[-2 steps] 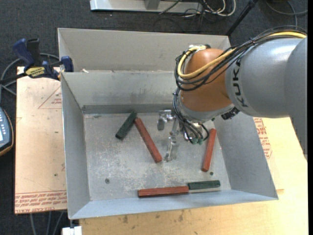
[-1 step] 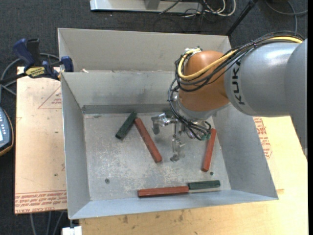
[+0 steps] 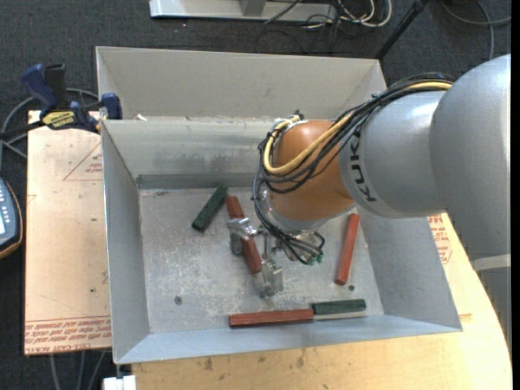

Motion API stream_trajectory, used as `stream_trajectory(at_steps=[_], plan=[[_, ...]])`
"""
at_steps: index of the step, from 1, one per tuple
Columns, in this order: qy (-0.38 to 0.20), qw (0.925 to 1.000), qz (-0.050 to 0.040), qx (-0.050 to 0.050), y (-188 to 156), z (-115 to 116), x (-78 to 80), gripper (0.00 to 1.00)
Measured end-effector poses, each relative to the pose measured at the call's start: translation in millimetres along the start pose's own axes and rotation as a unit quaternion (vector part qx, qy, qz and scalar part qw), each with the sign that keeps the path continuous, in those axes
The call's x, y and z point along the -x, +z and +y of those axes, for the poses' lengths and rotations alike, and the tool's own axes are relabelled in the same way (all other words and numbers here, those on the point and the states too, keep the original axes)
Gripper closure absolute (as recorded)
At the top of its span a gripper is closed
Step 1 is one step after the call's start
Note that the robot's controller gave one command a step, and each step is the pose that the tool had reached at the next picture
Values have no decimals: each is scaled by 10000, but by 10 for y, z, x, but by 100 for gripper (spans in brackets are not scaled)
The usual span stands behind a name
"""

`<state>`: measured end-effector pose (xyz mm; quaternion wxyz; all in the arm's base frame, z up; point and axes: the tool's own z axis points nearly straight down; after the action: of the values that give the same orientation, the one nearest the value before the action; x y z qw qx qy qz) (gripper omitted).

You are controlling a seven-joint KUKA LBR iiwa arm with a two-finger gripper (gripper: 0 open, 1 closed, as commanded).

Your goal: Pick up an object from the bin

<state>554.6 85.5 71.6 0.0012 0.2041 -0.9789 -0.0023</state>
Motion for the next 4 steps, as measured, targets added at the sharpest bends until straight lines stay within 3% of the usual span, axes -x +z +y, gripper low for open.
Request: stream_trajectory(at_steps=[1,2,3,4], plan=[[-1045,9945,-31,-50,-153,-840,170,0],[-3709,9287,-25,-52,-438,-1543,466,0],[-5234,8521,-16,-54,-1079,-1823,256,0],[-5896,8077,-12,-1,-893,-639,451,0]])
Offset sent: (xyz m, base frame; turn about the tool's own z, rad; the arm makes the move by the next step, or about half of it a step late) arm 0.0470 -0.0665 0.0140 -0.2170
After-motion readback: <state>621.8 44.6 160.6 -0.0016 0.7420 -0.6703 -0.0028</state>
